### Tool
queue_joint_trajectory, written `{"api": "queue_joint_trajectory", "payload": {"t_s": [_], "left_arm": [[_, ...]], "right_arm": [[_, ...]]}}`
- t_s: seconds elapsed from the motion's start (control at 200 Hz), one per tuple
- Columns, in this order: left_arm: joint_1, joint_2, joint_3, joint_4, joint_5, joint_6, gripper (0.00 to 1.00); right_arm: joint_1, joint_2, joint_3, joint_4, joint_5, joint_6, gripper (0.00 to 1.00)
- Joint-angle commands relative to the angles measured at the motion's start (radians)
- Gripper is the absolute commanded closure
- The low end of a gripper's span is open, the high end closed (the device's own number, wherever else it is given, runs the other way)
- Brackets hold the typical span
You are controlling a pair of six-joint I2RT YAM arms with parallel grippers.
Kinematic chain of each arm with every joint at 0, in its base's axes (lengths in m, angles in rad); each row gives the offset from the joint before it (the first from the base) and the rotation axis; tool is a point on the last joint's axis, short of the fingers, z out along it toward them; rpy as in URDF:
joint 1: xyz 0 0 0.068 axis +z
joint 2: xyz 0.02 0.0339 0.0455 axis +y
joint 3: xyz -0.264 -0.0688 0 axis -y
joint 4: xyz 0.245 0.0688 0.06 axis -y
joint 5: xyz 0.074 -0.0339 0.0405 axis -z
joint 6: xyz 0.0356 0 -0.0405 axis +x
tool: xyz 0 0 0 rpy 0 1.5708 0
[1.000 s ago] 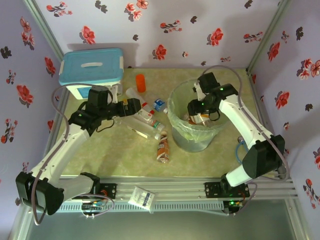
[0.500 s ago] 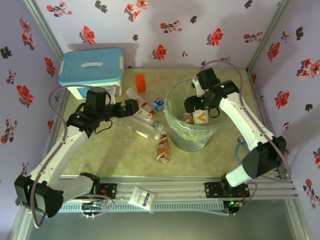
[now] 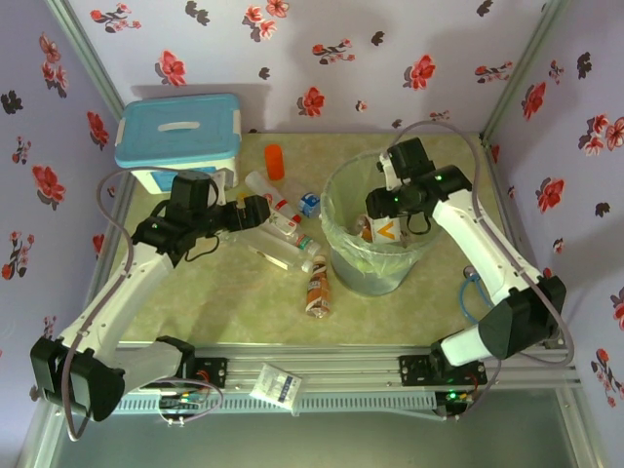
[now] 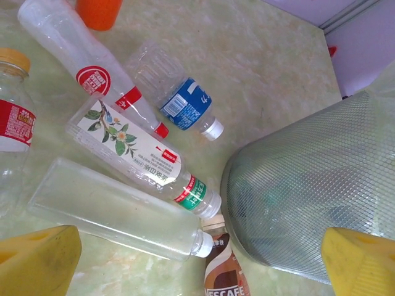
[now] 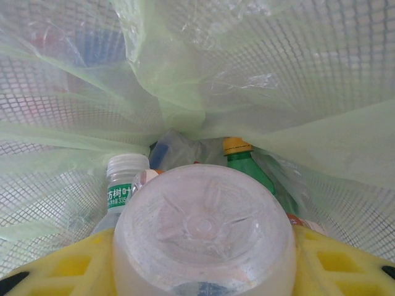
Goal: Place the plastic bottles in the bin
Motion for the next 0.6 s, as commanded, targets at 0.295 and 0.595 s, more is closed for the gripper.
{"api": "queue_joint_trajectory", "payload": {"t_s": [0.295,0.595], "left_arm": [[0.009,0.037,-0.026,-0.059,-0.11,0.026,0.0],[0.079,0.062,-0.031,-0.201,-0.407,0.038,0.0]], "right_arm": [[0.01,-0.062,0.147,-0.103,0.021,-0.007,0.22],[-0.009,-0.218,0.1,0.034,0.077,0.055,0.19]]}}
